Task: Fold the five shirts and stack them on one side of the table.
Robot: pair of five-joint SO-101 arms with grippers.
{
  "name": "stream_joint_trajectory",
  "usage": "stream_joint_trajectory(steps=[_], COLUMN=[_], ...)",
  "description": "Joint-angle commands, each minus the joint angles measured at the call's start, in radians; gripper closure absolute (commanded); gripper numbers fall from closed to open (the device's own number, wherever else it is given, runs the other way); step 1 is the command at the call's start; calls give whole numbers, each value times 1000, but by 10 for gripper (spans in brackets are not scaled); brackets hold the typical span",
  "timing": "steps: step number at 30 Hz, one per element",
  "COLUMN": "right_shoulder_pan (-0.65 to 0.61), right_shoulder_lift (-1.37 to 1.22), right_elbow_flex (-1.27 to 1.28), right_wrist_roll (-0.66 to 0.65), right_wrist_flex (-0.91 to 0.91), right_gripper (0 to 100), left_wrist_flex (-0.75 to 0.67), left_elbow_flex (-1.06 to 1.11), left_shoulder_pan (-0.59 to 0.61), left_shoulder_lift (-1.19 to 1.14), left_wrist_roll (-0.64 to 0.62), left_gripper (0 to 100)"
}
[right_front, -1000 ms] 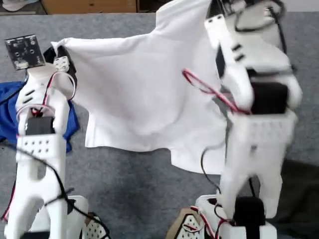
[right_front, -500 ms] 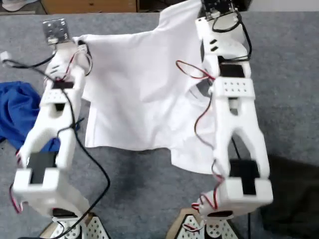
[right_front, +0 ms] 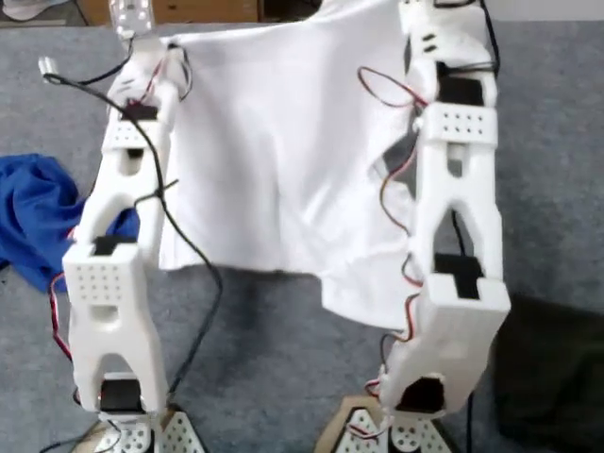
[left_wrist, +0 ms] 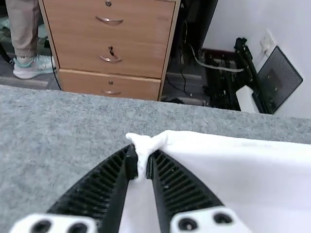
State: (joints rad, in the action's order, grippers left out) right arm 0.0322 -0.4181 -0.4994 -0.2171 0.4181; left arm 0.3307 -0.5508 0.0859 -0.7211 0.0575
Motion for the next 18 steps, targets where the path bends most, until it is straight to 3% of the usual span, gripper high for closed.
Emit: stream_joint_trajectory(steps=[1,4,8,12,18], right_shoulder_pan=[22,-2,-13,-22,-70], right_shoulder_lift=[39,76,114,165,265], right_elbow_flex=[-117,-142,-136,-136,-99], right_wrist_roll=[-11,-92,-100,-106,-127], right_wrist_flex=[244,462,608,710,924], right_gripper=[993,994,994,994,994], left_wrist_flex=[284,568,867,1042,1175], left_elbow_flex=[-210,-308,-413,-448,-443], left_shoulder_pan=[21,14,-3,-31,-35], left_shoulder_lift=[15,38,61,62,62], left_wrist_roll=[-6,-2,-2,51,69], left_gripper=[981,981,981,981,981])
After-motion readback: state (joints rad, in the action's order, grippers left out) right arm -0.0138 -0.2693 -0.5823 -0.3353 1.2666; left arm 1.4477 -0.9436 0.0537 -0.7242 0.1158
